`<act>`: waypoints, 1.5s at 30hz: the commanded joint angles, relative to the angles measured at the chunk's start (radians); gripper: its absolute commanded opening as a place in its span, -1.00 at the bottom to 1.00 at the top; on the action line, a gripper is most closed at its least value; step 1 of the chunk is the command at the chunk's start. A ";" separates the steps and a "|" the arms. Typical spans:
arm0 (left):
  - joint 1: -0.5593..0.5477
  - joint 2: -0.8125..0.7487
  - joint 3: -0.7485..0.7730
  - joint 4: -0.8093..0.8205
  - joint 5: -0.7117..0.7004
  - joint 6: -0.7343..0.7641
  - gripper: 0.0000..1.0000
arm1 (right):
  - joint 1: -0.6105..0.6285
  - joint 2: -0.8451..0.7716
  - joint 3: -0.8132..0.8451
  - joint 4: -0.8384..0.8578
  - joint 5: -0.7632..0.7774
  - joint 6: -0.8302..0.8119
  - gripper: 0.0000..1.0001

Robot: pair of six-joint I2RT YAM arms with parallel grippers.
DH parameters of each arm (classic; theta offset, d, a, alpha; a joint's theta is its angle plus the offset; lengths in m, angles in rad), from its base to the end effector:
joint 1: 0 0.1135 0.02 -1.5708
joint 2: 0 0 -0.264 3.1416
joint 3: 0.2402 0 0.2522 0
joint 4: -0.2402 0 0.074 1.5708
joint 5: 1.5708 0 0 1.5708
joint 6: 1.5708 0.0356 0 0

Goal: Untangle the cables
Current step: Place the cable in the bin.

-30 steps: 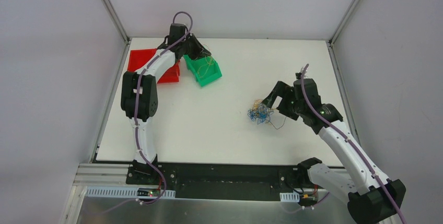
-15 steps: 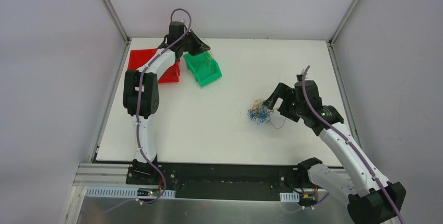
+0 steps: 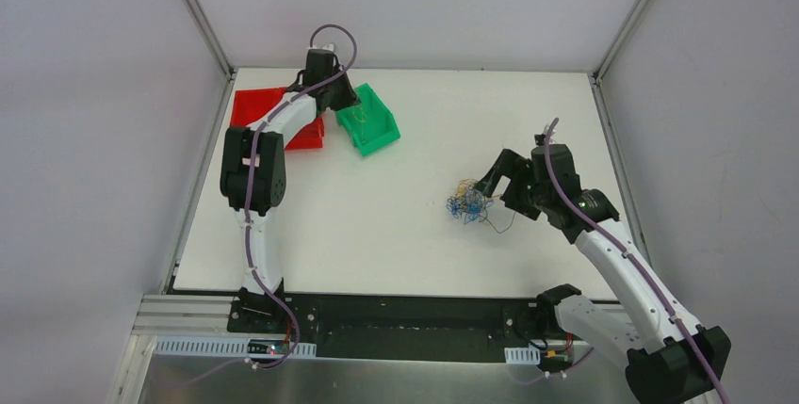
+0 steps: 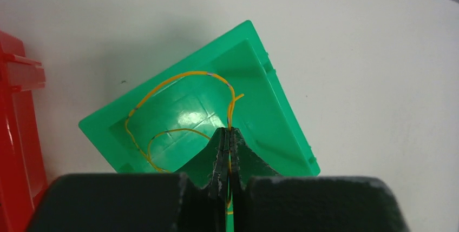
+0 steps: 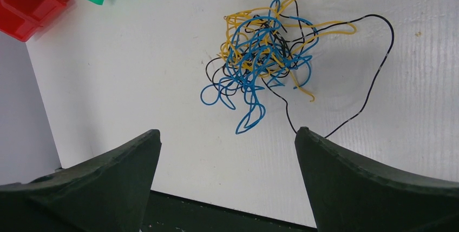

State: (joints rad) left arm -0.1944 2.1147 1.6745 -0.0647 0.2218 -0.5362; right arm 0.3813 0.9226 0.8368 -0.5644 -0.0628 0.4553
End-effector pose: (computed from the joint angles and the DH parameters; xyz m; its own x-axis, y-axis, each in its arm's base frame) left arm 0.4880 -0.1041 0.2367 -0.6008 -0.3896 -0.6980 0.0819 0.8386 -0.5386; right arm 0.1820 0.0754 0.2964 -0.6883 0.1969 -0.6982 -0.1281 0.9143 0.3841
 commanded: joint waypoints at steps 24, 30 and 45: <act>-0.155 -0.014 -0.035 -0.084 -0.277 0.370 -1.00 | -0.004 -0.010 0.005 0.015 -0.029 0.009 0.98; -0.184 0.038 0.052 -0.150 -0.346 0.413 -0.83 | -0.004 -0.033 -0.005 0.006 -0.022 0.011 0.98; -0.188 -0.020 0.164 -0.214 -0.361 0.407 -0.32 | -0.006 -0.034 0.005 -0.004 -0.021 0.009 0.98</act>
State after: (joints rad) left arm -0.3843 2.1548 1.7824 -0.2527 -0.1249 -0.1402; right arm 0.3809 0.8974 0.8364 -0.5655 -0.0868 0.4599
